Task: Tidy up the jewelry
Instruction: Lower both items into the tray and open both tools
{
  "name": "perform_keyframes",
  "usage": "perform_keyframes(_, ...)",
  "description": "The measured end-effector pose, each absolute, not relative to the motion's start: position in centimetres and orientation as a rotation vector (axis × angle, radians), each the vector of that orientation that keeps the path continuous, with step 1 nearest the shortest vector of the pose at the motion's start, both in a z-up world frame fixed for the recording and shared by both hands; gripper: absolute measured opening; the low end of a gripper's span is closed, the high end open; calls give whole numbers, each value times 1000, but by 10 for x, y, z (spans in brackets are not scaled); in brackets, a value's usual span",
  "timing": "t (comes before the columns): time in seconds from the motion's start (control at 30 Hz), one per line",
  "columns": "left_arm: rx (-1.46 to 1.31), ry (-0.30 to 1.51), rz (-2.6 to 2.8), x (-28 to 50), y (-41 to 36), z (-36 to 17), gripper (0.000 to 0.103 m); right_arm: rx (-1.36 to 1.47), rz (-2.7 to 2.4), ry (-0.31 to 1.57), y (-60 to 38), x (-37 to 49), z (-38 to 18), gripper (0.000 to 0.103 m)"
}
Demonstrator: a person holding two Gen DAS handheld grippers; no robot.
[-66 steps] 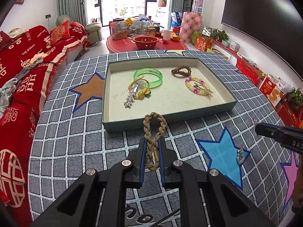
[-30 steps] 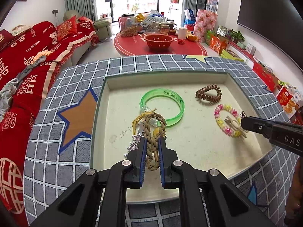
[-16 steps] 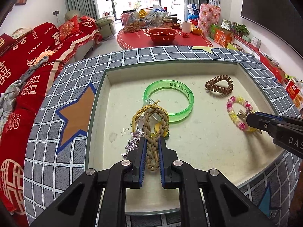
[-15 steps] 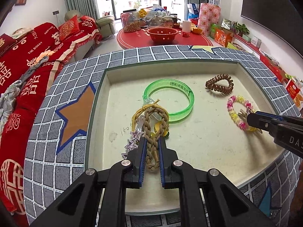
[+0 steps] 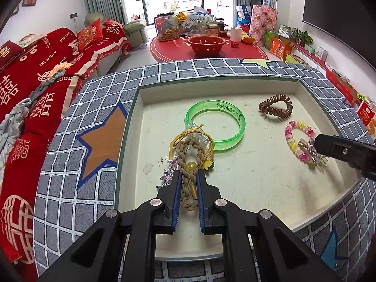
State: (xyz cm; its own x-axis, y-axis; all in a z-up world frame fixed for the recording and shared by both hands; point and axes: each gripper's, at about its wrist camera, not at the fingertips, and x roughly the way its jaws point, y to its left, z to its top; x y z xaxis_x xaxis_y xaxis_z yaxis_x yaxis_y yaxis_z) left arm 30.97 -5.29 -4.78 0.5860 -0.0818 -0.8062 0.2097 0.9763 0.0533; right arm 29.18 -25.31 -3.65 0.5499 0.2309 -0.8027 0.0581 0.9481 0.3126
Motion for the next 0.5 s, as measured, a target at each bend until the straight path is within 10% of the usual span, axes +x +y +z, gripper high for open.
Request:
perform_keyframes(0.37, 162, 882, -186, 299, -55, -26, 30, 394, 130, 956, -259, 272, -16, 77)
perform_keyframes(0.47, 161, 847, -165, 291, -53, -19, 103, 416, 135, 949, -262, 265, -12, 77)
perform_keyframes(0.5, 157, 814, -157, 286, -52, -14, 103, 420, 136, 946, -263, 263, -11, 77)
